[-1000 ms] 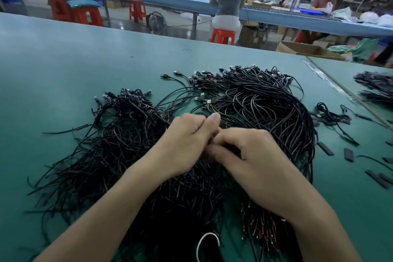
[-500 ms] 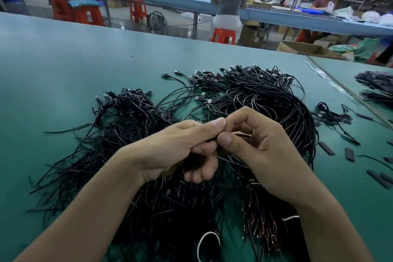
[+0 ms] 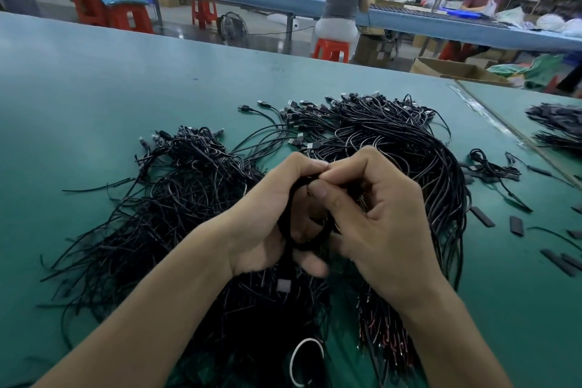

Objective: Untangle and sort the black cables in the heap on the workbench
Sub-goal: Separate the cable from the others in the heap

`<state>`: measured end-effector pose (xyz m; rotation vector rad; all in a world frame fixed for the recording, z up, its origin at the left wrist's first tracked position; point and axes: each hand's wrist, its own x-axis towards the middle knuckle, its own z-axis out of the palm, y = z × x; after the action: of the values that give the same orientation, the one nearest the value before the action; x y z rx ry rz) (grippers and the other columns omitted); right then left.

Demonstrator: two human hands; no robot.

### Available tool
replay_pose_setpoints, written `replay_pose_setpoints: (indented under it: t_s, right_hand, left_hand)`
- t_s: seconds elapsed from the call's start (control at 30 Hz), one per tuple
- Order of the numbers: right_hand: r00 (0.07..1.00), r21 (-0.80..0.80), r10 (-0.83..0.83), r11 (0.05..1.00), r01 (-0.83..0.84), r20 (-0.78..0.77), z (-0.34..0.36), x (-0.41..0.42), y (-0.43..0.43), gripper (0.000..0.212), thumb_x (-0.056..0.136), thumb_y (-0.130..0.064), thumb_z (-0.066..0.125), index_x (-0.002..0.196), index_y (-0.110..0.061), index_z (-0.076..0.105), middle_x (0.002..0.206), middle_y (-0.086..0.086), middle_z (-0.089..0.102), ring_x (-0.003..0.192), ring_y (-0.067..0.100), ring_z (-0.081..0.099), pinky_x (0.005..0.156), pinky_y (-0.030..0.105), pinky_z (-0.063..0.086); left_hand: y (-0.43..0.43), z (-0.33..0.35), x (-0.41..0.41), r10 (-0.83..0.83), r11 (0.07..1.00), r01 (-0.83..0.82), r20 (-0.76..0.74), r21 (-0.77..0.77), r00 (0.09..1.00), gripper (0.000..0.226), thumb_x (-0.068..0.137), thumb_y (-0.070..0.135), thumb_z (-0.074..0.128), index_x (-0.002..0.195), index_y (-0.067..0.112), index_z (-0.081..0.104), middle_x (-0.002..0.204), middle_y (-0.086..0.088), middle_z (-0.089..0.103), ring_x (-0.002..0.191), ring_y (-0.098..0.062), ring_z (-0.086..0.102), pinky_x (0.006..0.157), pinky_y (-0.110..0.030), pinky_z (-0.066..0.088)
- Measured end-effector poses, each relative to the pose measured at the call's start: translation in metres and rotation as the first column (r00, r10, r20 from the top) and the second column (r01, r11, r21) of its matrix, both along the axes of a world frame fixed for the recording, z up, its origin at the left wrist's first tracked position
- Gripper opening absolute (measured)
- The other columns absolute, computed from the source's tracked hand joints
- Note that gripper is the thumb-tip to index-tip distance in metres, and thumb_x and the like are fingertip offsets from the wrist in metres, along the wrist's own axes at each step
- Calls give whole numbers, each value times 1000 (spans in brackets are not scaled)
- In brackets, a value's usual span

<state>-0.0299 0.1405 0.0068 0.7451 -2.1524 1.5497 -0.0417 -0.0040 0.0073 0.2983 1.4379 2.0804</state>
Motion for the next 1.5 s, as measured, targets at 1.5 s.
replay_pose_setpoints:
  t_s: [1.5]
  right_hand:
    - [983,37,-65,998,59,174,0,-5,9,17,94,-14,66,91,-27,76,75,-3,73,67,23,68,62,49,56]
  left_hand:
    - [2,-13,-6,326,893,-429,-462,-135,825,32,83,28,65,114,21,61,63,3,61,46,0,48,45,-9,37]
